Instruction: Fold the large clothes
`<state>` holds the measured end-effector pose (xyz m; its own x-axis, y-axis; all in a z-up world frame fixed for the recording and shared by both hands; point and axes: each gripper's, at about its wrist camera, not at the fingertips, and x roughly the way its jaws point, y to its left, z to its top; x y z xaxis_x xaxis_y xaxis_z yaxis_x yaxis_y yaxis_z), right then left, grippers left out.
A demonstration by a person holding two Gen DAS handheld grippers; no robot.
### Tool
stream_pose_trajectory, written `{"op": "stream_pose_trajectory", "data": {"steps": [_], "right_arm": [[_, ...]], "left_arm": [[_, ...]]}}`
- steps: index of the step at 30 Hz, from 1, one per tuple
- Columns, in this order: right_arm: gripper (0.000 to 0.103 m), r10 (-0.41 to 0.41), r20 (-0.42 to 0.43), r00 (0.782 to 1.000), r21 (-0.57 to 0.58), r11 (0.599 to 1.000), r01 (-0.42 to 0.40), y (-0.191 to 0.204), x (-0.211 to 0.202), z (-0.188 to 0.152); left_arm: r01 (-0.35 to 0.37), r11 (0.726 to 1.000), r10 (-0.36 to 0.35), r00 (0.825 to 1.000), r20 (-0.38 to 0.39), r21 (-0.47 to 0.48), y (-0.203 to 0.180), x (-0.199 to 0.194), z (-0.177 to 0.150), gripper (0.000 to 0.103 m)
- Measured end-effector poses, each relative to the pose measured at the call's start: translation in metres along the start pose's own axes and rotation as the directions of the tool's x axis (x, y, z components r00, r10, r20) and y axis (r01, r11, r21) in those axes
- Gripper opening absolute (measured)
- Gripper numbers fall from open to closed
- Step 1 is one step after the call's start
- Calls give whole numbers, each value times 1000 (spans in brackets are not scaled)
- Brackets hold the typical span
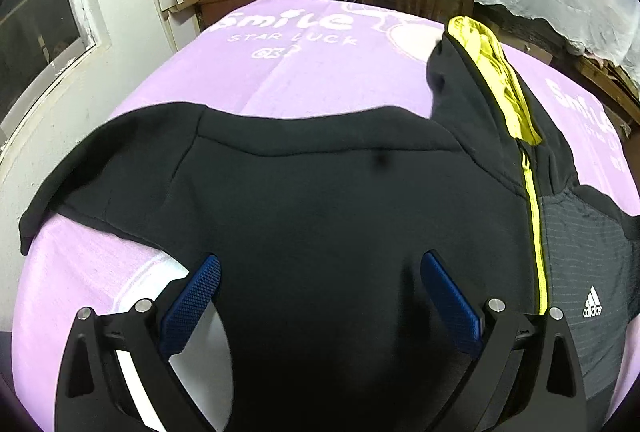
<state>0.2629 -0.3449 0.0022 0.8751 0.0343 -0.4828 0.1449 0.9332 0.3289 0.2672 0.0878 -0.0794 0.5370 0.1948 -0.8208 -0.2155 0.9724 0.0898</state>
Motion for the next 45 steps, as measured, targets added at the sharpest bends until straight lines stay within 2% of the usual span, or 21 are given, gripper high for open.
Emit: {"op": "stream_pose_trajectory", "data": {"steps": [6,10,13,17,19,21,22,23,25,26,27,30,33,36,41,43,45], "right_arm": [[5,98,-122,988,-116,987,-112,80,21,-41],[6,110,-203,973,-162,976,-144,110,34,-74],[6,108,-268,957,-184,970,-160,118,47,-93],[11,90,-389,917,-198,964,-179,119,68,-118],[13,92,-470,878,-170,966,-193,115,81,-130],[17,126,-483,866,-142,965,-220,109,79,-130],[23,154,-504,850,-113,964,-242,105,76,-127],[33,185,-518,835,-84,961,-265,102,71,-124],[36,271,-521,809,-23,943,-331,91,50,-117],[37,297,-511,807,-16,935,-354,87,39,-111],[37,320,-486,813,-10,928,-372,79,24,-104],[38,336,-378,862,23,935,-355,48,-11,-81],[38,267,-303,915,91,964,-251,9,-13,-58],[29,263,-277,924,192,958,-215,-18,1,-49],[29,274,-249,929,317,929,-189,-46,22,-58],[29,275,-257,927,360,917,-172,-56,27,-60],[29,279,-239,930,379,909,-175,-66,25,-59]], "left_arm": [[5,999,-5,1000,13,-32,14,-4,4,100],[10,999,-10,1000,12,-49,20,-4,5,100],[11,999,-10,1000,12,-49,20,-4,6,100],[-2,1000,2,1000,23,-25,15,-5,3,100],[-13,1000,13,999,35,-4,11,-8,1,100],[-24,999,23,998,54,20,6,-11,0,100],[-29,999,27,998,64,33,3,-13,-1,100],[-36,998,32,996,78,54,-1,-16,-2,100],[-42,994,32,994,102,102,-11,-24,-7,100],[-37,990,21,993,117,133,-18,-31,-10,100],[-30,987,9,992,129,160,-25,-37,-13,100],[16,953,-72,982,177,303,-59,-61,-30,100],[61,887,-150,976,160,458,-101,-76,-51,100],[77,817,-184,974,132,572,-142,-81,-66,100],[5,714,-173,970,169,700,-196,-75,-83,100],[-49,672,-149,969,199,739,-212,-67,-89,100],[-84,647,-131,967,218,758,-226,-59,-89,100]]}}
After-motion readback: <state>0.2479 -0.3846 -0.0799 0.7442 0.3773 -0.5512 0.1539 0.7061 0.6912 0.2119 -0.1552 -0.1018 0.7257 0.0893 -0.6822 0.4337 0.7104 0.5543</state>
